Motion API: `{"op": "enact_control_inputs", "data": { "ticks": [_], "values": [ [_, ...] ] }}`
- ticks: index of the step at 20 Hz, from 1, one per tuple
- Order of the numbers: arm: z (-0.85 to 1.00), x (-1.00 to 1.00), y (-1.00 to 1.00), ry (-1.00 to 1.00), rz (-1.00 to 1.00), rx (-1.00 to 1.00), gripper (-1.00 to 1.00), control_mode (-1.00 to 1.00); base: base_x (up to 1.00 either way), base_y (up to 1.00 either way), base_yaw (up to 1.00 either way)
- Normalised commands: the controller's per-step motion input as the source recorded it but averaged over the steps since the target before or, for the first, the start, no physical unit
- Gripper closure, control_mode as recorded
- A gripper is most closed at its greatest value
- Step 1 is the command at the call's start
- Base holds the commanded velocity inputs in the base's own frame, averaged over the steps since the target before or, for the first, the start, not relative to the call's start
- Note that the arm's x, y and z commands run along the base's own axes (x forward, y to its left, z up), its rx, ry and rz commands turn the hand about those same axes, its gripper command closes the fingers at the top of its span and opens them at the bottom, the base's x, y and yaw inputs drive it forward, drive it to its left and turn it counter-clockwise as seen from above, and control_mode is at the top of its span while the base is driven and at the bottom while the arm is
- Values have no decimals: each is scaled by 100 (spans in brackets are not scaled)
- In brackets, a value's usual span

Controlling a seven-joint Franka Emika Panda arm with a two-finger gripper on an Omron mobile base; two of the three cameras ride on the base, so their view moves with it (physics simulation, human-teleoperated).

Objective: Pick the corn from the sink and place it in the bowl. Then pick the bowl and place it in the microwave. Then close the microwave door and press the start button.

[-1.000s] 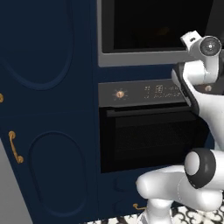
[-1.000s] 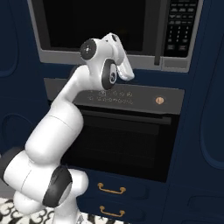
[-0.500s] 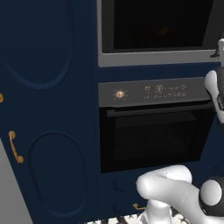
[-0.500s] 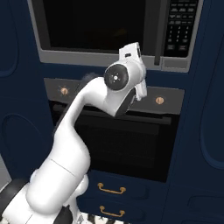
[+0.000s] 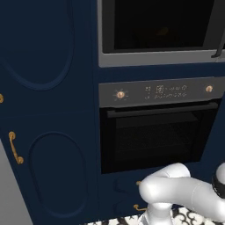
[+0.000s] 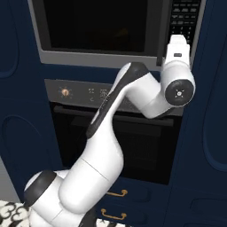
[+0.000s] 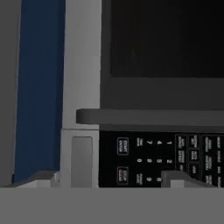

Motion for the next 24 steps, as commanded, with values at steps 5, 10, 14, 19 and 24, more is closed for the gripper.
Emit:
{"op": "enact_control_inputs", "data": {
  "ticks": [5,10,14,19,24],
  "values": [
    [-2,81,17,-7,7,9,100,-100,0,0,0],
    [0,77,1,-13,0,0,100,-100,0,0,0],
    [-1,58,-5,-8,0,0,100,-100,0,0,0],
    [0,40,-26,-6,0,0,100,-100,0,0,0],
    [-2,34,-22,-5,0,1,100,-100,0,0,0]
  ]
}}
